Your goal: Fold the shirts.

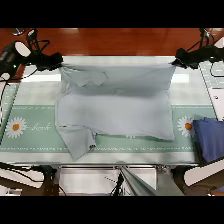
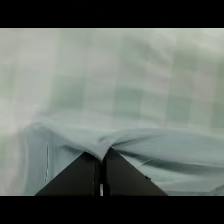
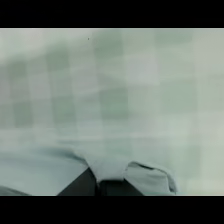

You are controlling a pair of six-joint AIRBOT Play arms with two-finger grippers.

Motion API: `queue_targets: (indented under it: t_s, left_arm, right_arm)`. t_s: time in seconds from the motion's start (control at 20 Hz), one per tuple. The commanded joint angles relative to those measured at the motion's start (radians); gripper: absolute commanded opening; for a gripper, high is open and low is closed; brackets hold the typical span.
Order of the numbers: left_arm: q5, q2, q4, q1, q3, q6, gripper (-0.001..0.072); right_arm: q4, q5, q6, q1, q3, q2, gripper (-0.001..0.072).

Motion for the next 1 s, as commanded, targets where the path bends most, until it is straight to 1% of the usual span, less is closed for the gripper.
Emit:
queue_targets:
  t_s: [0.0, 0.05, 0.1, 0.15, 0.3, 0.5, 0.55, 0.6, 0.65, 0.7, 0.8, 0.85, 0.9, 0.95]
  left_arm:
    - [-0.294, -0.002, -0.003, 0.024, 0.047, 0.092, 0.0023]
    - [-0.375, -0.004, -0.003, 0.024, 0.037, 0.12, 0.0023]
    - [-0.425, -0.004, -0.003, 0.023, 0.007, 0.119, 0.0023]
    - [-0.437, -0.004, -0.003, 0.021, -0.037, 0.119, 0.0023]
    - [-0.398, -0.007, -0.002, 0.02, -0.156, 0.119, 0.0023]
    - [-0.354, -0.009, -0.004, 0.019, -0.184, 0.119, 0.0024]
    - [-0.354, -0.009, -0.004, 0.019, -0.184, 0.119, 0.0087]
    - [-0.364, -0.009, -0.004, 0.019, -0.184, 0.117, 0.0348]
    - [-0.391, -0.008, 0.005, 0.02, -0.181, 0.115, 0.0701]
    - [-0.426, -0.008, 0.034, 0.026, -0.172, 0.115, 0.0708]
    - [-0.493, 0.019, 0.081, 0.049, -0.174, 0.114, 0.0708]
    - [-0.521, 0.047, 0.084, 0.071, -0.19, 0.114, 0.0707]
    - [-0.546, 0.081, 0.085, 0.094, -0.22, 0.115, 0.0706]
    - [-0.565, 0.118, 0.1, 0.118, -0.269, 0.113, 0.0706]
  right_arm:
    - [-0.002, 0.23, -0.07, -0.047, 0.003, 0.021, 0.003]
    - [-0.014, 0.286, -0.079, -0.047, -0.007, 0.021, 0.003]
    - [-0.016, 0.31, -0.087, -0.042, -0.032, 0.021, 0.003]
    - [-0.015, 0.312, -0.097, -0.031, -0.073, 0.021, 0.003]
    - [-0.015, 0.257, -0.108, -0.006, -0.196, 0.021, 0.003]
    - [-0.016, 0.186, -0.103, -0.007, -0.283, 0.021, 0.003]
    - [-0.017, 0.18, -0.096, -0.007, -0.288, 0.021, 0.008]
    - [-0.016, 0.185, -0.072, -0.007, -0.288, 0.021, 0.0417]
    - [-0.013, 0.207, -0.085, -0.007, -0.288, 0.026, 0.0617]
    - [-0.033, 0.236, -0.087, -0.014, -0.288, 0.035, 0.062]
    - [-0.127, 0.316, -0.086, -0.04, -0.293, 0.072, 0.0619]
    - [-0.164, 0.33, -0.084, -0.058, -0.321, 0.108, 0.0619]
    - [-0.176, 0.31, -0.085, -0.078, -0.379, 0.161, 0.0619]
    - [-0.167, 0.255, -0.092, -0.1, -0.475, 0.233, 0.0619]
